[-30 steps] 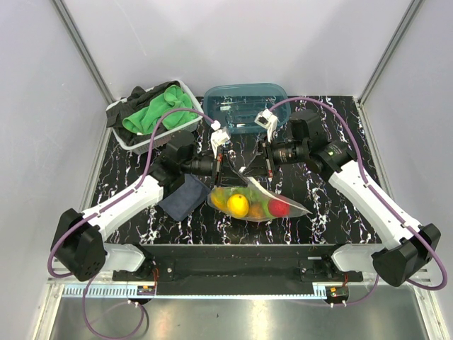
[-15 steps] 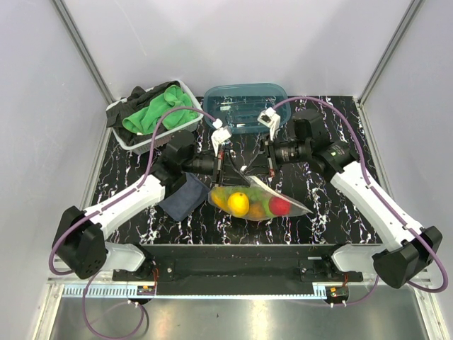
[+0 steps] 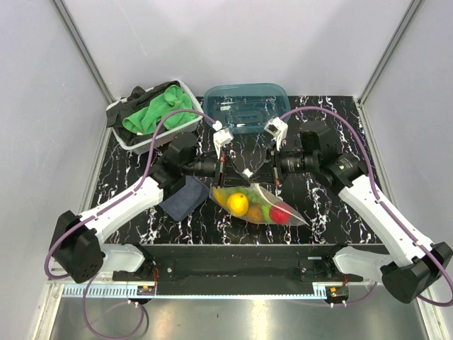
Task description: Open the zip-top bag and remove the fake food
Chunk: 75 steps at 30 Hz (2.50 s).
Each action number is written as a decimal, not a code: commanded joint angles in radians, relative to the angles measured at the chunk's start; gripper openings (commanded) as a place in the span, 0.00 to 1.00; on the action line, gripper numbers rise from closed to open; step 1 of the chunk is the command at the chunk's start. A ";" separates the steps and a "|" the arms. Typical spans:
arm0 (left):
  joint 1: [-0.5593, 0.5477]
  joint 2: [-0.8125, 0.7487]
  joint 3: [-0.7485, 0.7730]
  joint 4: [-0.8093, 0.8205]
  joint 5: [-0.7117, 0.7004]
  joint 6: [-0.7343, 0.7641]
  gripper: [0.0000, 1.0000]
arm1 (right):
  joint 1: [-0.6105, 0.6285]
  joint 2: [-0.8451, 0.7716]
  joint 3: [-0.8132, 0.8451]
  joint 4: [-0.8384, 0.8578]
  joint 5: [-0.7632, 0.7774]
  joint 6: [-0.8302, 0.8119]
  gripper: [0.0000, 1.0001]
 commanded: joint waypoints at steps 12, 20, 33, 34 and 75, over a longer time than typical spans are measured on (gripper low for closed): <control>0.056 -0.063 0.049 0.093 -0.258 -0.106 0.00 | 0.000 -0.169 -0.113 -0.076 0.054 0.034 0.00; 0.116 -0.033 0.128 0.066 -0.301 -0.148 0.00 | 0.000 -0.278 -0.227 -0.100 0.175 0.138 0.00; 0.219 0.095 0.191 0.088 -0.294 -0.161 0.00 | 0.001 -0.506 -0.409 -0.130 0.209 0.319 0.00; 0.226 0.104 0.202 0.114 -0.297 -0.178 0.00 | 0.000 -0.521 -0.413 -0.145 0.217 0.316 0.00; 0.222 0.161 0.087 0.255 0.042 -0.229 0.00 | -0.166 0.137 0.189 -0.339 0.192 -0.010 0.47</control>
